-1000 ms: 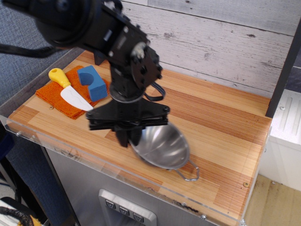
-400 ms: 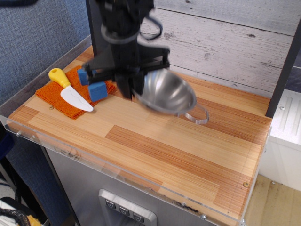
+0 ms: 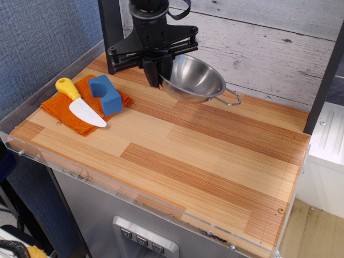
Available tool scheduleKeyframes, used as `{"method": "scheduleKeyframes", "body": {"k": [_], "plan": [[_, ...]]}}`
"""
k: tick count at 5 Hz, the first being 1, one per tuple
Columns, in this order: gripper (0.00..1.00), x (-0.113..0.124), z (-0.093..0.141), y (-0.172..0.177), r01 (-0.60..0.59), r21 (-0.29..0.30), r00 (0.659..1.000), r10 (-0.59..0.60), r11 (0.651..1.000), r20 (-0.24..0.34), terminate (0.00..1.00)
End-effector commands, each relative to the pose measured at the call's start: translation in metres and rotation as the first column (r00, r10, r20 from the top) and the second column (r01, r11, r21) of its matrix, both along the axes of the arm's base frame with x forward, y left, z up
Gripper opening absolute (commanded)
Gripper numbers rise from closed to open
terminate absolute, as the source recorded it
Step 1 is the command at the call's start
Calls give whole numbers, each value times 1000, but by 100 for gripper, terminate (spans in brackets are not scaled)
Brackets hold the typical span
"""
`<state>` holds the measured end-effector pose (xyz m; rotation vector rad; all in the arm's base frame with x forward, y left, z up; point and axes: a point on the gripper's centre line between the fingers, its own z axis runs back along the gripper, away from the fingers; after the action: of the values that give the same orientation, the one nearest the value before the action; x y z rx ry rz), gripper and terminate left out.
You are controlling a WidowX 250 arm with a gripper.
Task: Pick the vessel and place it in corner.
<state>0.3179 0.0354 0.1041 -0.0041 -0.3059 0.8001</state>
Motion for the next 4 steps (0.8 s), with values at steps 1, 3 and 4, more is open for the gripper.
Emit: {"method": "scheduleKeyframes", "body": {"k": [1, 3, 4], "plan": [[0, 31, 2, 29, -66, 5, 998, 66, 998, 24, 0], [0, 40, -27, 58, -113, 46, 993, 114, 992, -21, 0], [0, 38, -47, 59, -107, 47, 993, 109, 993, -54, 0]]}}
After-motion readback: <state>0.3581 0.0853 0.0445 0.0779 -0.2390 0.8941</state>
